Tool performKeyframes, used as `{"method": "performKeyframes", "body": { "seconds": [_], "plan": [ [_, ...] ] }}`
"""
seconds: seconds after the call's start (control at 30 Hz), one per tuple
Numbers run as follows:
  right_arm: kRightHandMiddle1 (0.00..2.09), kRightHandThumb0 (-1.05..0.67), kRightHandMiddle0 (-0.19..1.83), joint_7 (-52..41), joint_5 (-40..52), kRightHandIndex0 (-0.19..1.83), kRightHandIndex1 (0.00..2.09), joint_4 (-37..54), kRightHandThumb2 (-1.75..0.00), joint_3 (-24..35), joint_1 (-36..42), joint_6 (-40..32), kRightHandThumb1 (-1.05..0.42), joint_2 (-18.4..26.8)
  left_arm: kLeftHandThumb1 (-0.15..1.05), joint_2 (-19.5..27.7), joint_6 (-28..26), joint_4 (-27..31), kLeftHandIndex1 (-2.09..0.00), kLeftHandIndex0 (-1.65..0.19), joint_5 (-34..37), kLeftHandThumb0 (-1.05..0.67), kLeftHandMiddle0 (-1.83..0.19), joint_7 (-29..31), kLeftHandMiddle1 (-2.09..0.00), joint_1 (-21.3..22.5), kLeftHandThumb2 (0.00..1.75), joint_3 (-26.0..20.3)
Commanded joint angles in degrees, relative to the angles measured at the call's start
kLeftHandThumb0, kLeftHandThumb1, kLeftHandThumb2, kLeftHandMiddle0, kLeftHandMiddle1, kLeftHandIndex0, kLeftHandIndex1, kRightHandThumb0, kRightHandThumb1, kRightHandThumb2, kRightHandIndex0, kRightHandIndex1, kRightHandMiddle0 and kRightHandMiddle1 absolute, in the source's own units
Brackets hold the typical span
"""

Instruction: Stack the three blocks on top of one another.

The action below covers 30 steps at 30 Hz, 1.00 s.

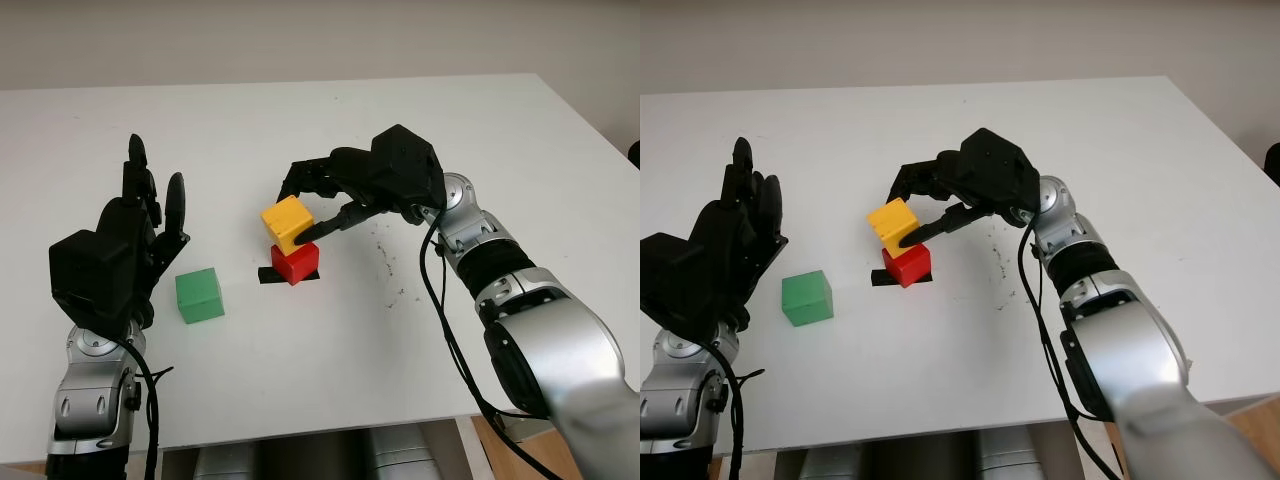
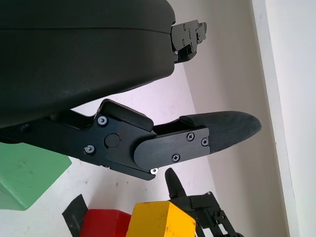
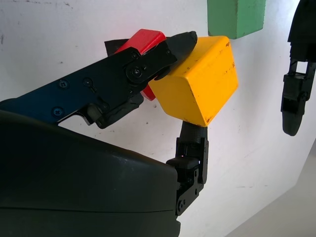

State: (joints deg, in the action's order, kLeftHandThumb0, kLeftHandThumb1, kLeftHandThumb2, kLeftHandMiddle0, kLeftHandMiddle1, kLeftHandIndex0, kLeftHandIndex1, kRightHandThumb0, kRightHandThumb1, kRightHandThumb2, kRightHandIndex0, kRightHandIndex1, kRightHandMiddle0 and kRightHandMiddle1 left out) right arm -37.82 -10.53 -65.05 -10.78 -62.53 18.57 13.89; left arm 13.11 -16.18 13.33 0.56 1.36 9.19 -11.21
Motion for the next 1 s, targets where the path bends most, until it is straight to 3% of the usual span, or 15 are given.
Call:
{"method": "performKeyframes", "body": {
  "seconds": [0.0, 0.97],
  "plan": [
    [1.51, -0.50, 0.41, 0.2, 0.3, 0.19, 0.06, -0.1, -0.05, 0.7, -0.7, 0.5, -0.92, 0.1, 1.05, 0.0, 0.3, 0.9, 0.00, 0.19, 0.1, -0.81, 0.19, 0.1, 0.00, -0.2, 0.64, -0.1],
    [1.48, -0.51, 0.41, 4.8, -6.0, 0.20, 0.05, 0.4, -0.06, -3.0, 0.7, 3.6, -0.92, 0.9, 1.05, 0.5, -0.7, 1.5, 0.00, 0.19, -0.2, -0.81, 0.19, 0.3, 0.00, -0.2, 0.65, -0.3]
  ]
}}
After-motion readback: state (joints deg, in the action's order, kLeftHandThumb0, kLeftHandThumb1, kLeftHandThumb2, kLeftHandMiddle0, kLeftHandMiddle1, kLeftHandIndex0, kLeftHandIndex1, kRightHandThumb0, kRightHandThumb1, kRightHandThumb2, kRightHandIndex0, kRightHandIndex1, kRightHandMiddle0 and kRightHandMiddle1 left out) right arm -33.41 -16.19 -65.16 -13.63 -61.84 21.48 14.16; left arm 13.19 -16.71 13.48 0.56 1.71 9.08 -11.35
